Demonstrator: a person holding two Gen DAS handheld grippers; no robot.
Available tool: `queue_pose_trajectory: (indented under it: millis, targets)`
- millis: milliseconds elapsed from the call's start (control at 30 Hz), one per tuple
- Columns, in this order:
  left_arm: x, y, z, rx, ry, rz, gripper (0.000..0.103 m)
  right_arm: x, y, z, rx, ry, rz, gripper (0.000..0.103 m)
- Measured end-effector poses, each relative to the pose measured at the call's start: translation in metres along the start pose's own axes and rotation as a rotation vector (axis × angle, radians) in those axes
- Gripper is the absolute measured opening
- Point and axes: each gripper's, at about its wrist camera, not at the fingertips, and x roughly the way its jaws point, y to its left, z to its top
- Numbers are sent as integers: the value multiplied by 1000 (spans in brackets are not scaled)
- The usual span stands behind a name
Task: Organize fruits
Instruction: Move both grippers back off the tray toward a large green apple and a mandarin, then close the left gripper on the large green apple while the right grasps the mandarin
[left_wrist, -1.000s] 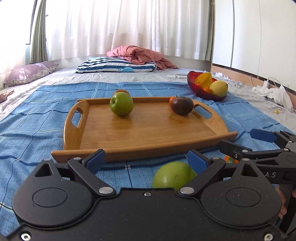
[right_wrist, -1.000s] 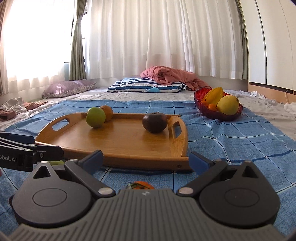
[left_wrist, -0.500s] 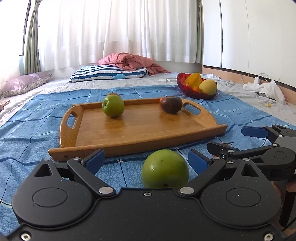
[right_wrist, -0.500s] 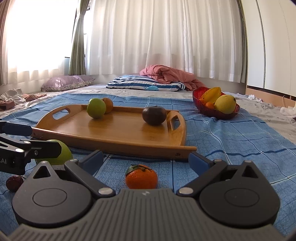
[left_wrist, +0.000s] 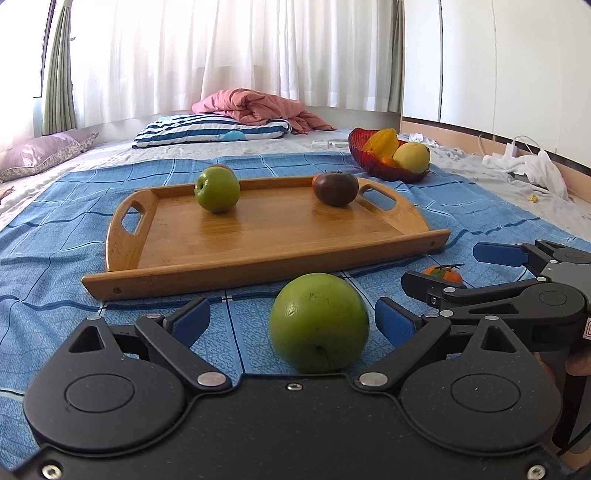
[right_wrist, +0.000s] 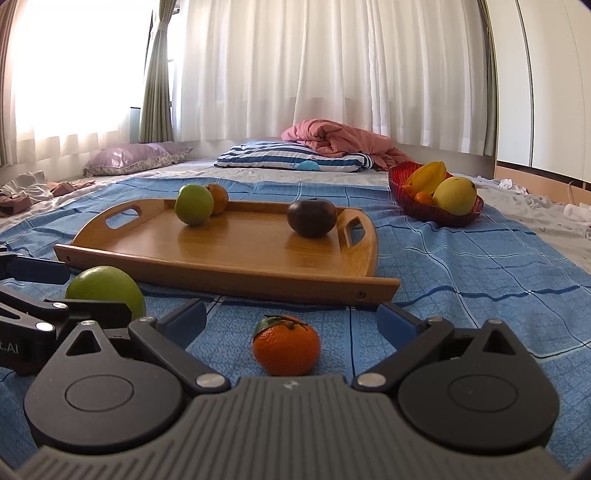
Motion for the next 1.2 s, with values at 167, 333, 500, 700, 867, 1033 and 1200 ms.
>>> queue_pose_trajectory:
  millis: [167, 333, 500, 700, 867, 1033, 1200]
  targets:
    - [1, 1, -1, -4, 12, -8, 92, 2, 1, 0, -12, 5, 3, 103]
    - [3, 2, -3, -15, 35, -23, 85, 3, 3, -1, -17, 10, 4, 103]
    - [5, 3, -3, -32, 49, -27, 80, 3, 3, -1, -19, 16, 7, 103]
    - [10, 6, -4, -57, 65, -31, 81, 7, 1, 0, -5, 38, 27, 102]
    - [11, 3, -5, -39, 63, -17, 77, 10, 2, -2, -12, 51, 43, 97]
    - [13, 0, -5, -39, 74, -32, 66, 10, 2, -4, -2, 61, 55, 92]
    - [14, -3, -5, -36, 81, -45, 56, 10, 1, -6, 15, 60, 56, 90]
